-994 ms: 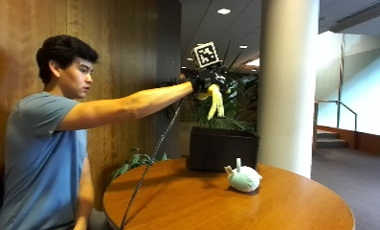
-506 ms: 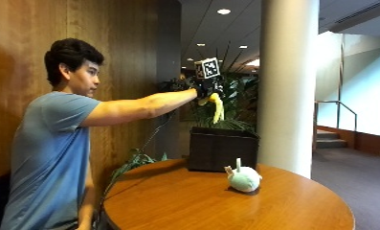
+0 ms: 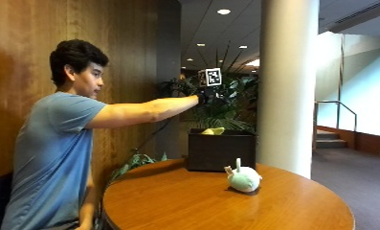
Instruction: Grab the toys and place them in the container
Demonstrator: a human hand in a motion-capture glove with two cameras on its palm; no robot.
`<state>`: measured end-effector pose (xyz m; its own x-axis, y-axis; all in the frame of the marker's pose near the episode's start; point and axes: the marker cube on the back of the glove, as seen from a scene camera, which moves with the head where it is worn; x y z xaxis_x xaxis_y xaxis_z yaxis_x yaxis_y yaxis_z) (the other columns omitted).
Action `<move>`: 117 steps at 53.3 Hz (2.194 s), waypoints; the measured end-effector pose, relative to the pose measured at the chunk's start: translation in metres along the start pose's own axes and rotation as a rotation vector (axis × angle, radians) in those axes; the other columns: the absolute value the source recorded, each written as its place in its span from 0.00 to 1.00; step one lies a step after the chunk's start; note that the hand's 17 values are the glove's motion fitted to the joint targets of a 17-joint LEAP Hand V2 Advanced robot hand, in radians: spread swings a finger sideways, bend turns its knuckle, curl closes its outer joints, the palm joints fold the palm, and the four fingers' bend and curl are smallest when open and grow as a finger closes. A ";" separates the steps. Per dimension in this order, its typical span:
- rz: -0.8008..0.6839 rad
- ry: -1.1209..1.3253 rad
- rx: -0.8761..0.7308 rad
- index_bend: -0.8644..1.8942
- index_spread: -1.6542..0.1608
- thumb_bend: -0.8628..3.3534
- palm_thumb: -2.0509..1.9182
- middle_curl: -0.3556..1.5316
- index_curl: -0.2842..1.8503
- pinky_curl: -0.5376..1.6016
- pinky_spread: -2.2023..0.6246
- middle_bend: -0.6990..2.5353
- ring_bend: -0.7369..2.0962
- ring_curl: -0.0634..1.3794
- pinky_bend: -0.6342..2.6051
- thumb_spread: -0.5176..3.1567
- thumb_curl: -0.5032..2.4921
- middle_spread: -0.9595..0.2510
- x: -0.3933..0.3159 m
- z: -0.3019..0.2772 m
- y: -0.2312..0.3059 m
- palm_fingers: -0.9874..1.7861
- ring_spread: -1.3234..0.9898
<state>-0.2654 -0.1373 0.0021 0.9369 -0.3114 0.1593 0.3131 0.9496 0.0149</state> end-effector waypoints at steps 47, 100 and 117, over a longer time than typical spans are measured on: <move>0.127 0.177 -0.066 0.36 0.74 0.19 0.49 0.44 0.29 0.43 0.79 0.27 0.45 0.21 0.59 0.41 0.21 0.80 0.144 -0.014 0.045 0.32 0.57; 0.305 0.055 -0.567 0.33 0.76 0.20 0.54 0.33 0.21 0.43 0.79 0.26 0.38 0.22 0.64 0.44 0.26 0.82 0.272 0.241 0.040 0.28 0.58; 0.294 0.057 -0.477 0.36 0.75 0.25 0.65 0.36 0.19 0.40 0.74 0.30 0.57 0.32 0.59 0.48 0.29 0.75 0.279 0.247 0.050 0.45 0.52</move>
<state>-0.0266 -0.1676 0.2911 0.9981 -0.0497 0.0353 0.0605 0.8796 -0.4719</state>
